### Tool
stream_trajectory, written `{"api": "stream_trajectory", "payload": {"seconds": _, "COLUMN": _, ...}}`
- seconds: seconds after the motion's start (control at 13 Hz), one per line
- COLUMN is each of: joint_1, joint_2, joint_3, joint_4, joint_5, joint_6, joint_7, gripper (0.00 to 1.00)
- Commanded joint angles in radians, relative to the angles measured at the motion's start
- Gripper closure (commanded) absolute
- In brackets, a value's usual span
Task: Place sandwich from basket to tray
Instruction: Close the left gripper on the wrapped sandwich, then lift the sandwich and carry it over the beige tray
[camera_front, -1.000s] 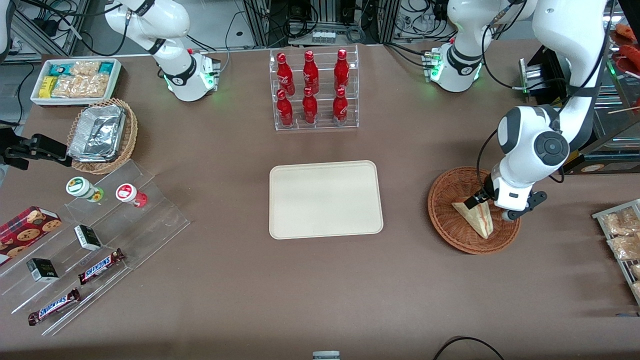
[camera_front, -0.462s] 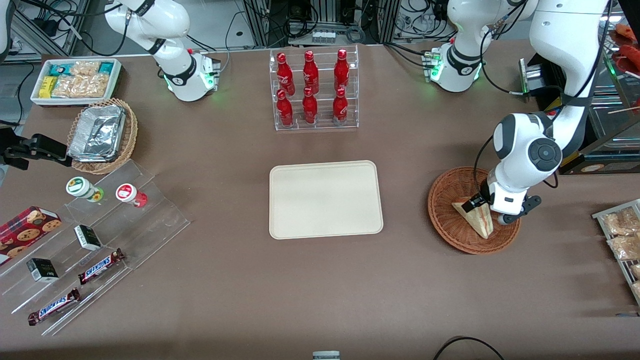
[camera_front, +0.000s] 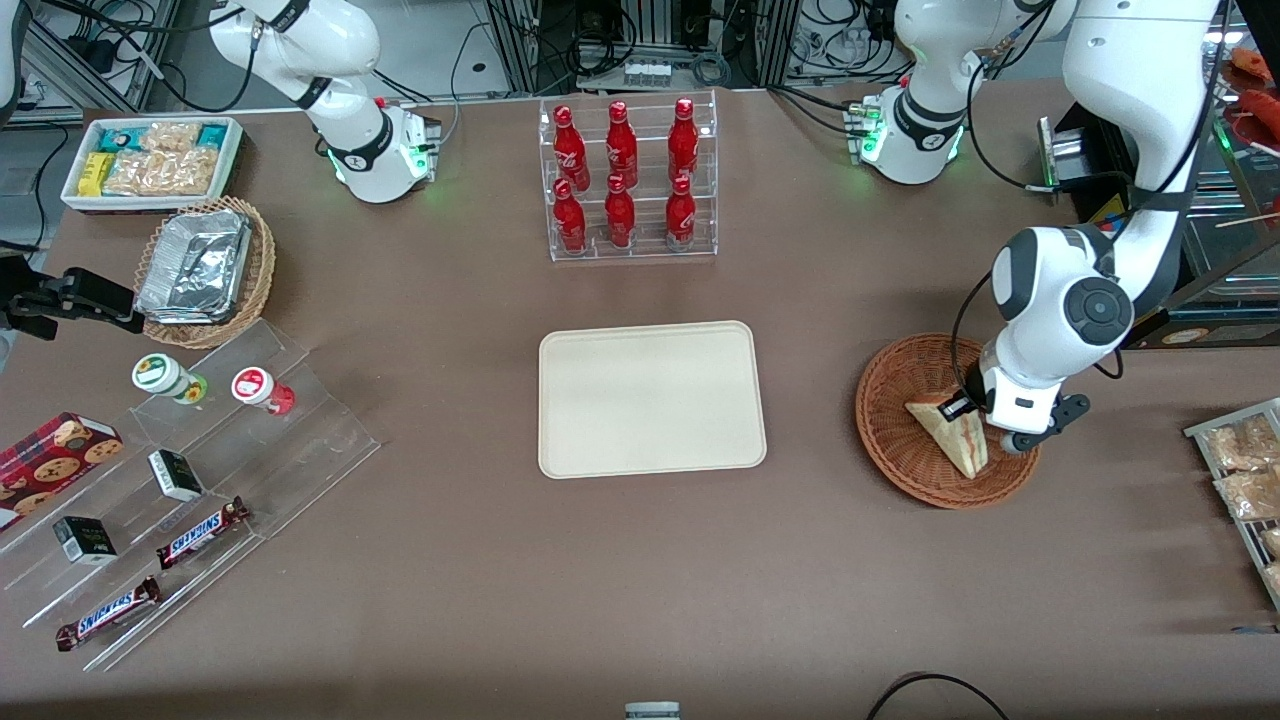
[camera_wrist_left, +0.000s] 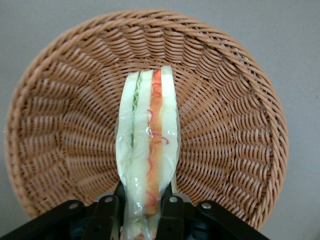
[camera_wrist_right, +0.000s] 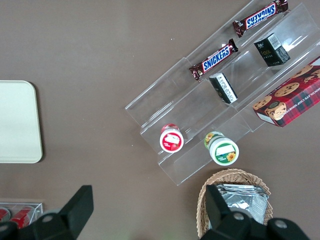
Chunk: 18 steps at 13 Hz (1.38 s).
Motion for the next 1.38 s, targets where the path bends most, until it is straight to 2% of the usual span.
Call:
{"api": "stream_trajectory", "payload": {"seconds": 0.0, "joint_1": -0.005, "joint_2": -0.057, "joint_3": -0.009, "joint_4": 0.104, "joint_5": 0.038, "joint_6": -0.210, "joint_7": -0.014, "gripper": 1.00}}
{"api": "stream_trajectory", "payload": {"seconds": 0.23, "joint_1": -0.005, "joint_2": -0.052, "joint_3": -0.080, "joint_4": 0.284, "joint_5": 0.038, "joint_6": -0.425, "joint_7": -0.023, "gripper": 1.00}}
{"api": "stream_trajectory", "payload": {"seconds": 0.54, "joint_1": -0.005, "joint_2": -0.017, "joint_3": -0.215, "joint_4": 0.456, "joint_5": 0.028, "joint_6": -0.521, "joint_7": -0.024, "gripper": 1.00}}
{"api": "stream_trajectory", "payload": {"seconds": 1.08, "joint_1": -0.008, "joint_2": 0.098, "joint_3": -0.474, "joint_4": 0.559, "joint_5": 0.050, "joint_6": -0.530, "joint_7": -0.049, "gripper": 1.00}}
{"api": "stream_trajectory", "payload": {"seconds": 1.31, "joint_1": -0.095, "joint_2": 0.170, "joint_3": -0.494, "joint_4": 0.583, "joint_5": 0.084, "joint_6": -0.523, "joint_7": -0.063, "gripper": 1.00}}
